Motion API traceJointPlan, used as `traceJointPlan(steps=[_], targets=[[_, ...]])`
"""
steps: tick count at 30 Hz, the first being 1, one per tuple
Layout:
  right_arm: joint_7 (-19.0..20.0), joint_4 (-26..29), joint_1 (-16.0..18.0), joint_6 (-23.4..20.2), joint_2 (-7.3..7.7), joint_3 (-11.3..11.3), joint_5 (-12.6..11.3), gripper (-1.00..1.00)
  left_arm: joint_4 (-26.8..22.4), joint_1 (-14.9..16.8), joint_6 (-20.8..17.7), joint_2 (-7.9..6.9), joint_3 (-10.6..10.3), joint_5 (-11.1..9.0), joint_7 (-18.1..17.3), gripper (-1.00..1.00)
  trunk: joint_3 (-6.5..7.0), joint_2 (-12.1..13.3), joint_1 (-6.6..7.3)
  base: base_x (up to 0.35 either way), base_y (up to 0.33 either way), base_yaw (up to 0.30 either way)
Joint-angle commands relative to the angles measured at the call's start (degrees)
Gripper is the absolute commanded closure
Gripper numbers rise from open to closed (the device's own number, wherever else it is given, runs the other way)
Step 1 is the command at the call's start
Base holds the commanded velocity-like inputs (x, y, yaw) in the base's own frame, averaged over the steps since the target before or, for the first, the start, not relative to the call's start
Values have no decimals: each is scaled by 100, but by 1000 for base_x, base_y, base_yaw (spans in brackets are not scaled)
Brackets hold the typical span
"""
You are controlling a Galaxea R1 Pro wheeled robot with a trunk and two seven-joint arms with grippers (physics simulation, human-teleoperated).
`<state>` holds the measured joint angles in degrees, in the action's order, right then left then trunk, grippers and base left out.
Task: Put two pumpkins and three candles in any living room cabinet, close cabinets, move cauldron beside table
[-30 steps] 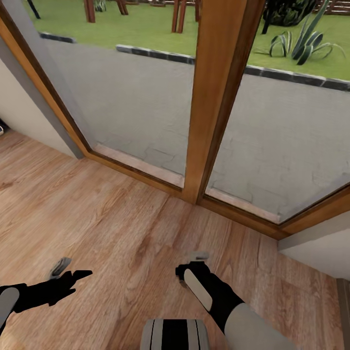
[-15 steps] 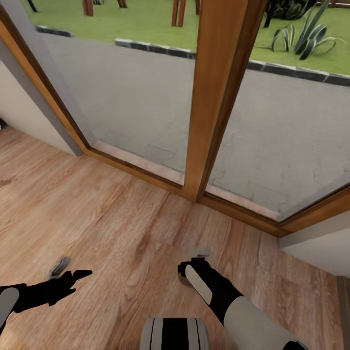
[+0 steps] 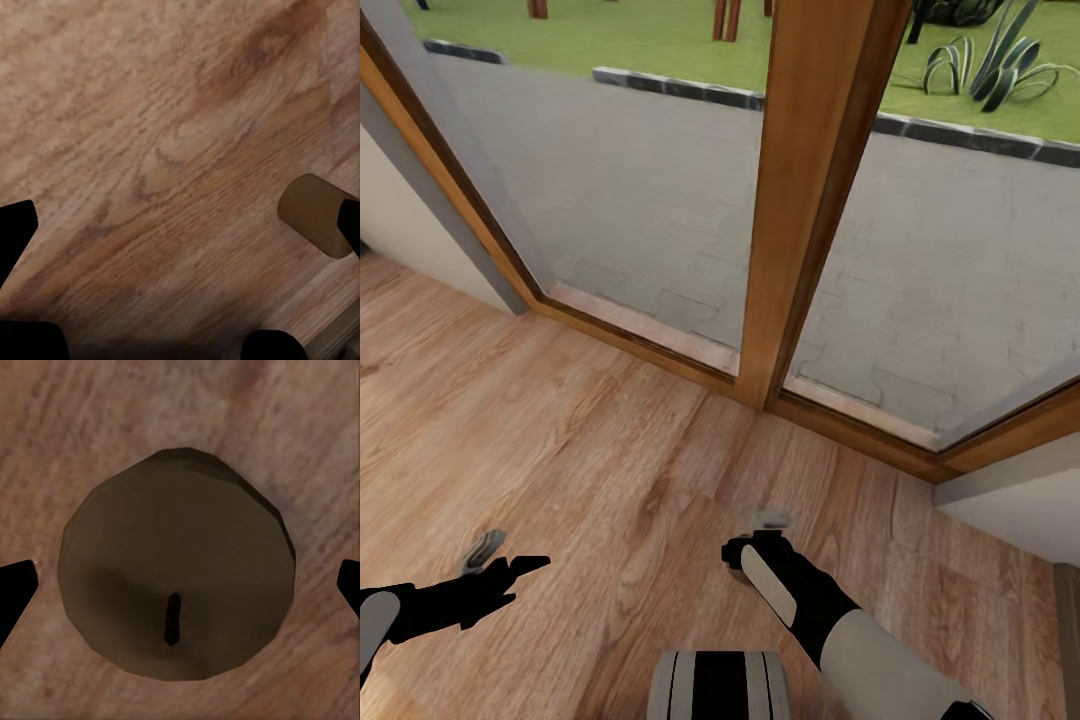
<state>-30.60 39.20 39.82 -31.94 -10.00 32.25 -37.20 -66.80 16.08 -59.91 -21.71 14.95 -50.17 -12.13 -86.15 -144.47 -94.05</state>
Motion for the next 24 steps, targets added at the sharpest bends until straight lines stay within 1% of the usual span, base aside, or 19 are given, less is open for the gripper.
traceJointPlan(steps=[1,11,17,19,23,24], targets=[[27,0,0,1,0,0,1,-100,0,0,1,0,0,0,0,-100,0,0,0,0,0,0],[71,-3,0,9,0,0,2,-100,0,0,-3,0,-8,-1,0,-100,0,0,0,4,0,0],[71,-7,0,12,0,0,2,-100,0,0,-3,0,-2,1,0,-100,0,0,0,119,0,0],[71,-7,0,11,0,0,2,-100,0,0,-3,0,-1,2,0,-100,-44,-3,-5,23,0,0],[71,-9,0,11,0,4,2,-100,0,0,-3,0,-1,-1,0,-100,-44,-3,-5,6,0,0],[71,-9,0,10,0,3,2,-100,0,0,-3,0,-1,-1,0,-100,-66,-4,-8,1,0,0]])
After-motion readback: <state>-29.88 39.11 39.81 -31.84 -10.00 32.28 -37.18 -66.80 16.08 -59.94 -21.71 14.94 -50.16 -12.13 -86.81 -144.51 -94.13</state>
